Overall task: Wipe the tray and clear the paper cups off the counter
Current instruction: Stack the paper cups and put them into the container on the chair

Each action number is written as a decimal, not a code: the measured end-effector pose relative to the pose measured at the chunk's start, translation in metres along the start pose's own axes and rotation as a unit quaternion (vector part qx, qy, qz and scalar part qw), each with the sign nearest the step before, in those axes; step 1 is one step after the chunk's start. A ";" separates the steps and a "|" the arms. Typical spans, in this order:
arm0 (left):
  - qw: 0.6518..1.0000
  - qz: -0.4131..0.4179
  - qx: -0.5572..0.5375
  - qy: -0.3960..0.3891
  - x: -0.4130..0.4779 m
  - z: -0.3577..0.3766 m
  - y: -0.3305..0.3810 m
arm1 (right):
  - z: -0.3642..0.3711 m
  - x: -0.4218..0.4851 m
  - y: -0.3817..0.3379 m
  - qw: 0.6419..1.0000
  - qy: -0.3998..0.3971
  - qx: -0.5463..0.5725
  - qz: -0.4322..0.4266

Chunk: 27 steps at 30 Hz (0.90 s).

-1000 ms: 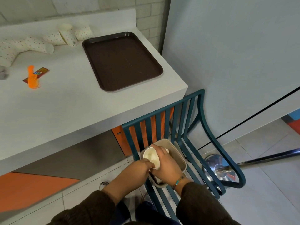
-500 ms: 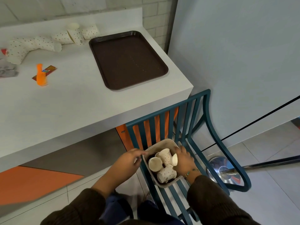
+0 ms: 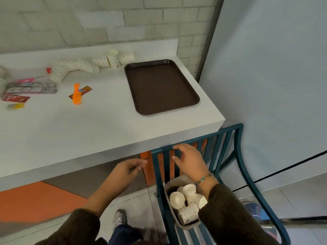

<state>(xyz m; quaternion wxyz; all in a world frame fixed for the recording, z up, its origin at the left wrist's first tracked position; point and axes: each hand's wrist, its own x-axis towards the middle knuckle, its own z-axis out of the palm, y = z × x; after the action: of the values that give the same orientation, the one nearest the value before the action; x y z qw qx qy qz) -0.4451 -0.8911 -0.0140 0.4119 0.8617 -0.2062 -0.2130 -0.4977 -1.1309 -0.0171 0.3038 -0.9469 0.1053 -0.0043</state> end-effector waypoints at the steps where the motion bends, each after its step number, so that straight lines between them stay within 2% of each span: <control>1: 1.000 -0.005 -0.008 0.012 0.000 -0.013 0.003 | -0.003 0.009 -0.015 1.000 0.007 0.010 -0.022; 8: 0.986 -0.020 -0.049 0.159 0.001 -0.123 -0.006 | 0.010 0.078 -0.129 0.988 0.005 0.054 -0.143; 13: 0.971 -0.044 -0.055 0.227 0.010 -0.199 -0.051 | 0.044 0.131 -0.198 0.983 -0.026 0.050 -0.176; 19: 0.958 -0.072 -0.113 0.254 0.021 -0.295 -0.112 | 0.091 0.206 -0.285 0.981 -0.068 0.030 -0.181; 27: 0.952 -0.105 -0.124 0.261 0.049 -0.404 -0.195 | 0.150 0.307 -0.367 0.984 -0.063 0.049 -0.158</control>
<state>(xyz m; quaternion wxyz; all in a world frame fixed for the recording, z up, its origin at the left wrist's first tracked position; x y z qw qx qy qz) -0.1529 -0.5536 0.0515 0.5297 0.8464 0.0282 -0.0470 -0.1142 -0.8158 0.0547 0.3516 -0.9339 -0.0650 0.0019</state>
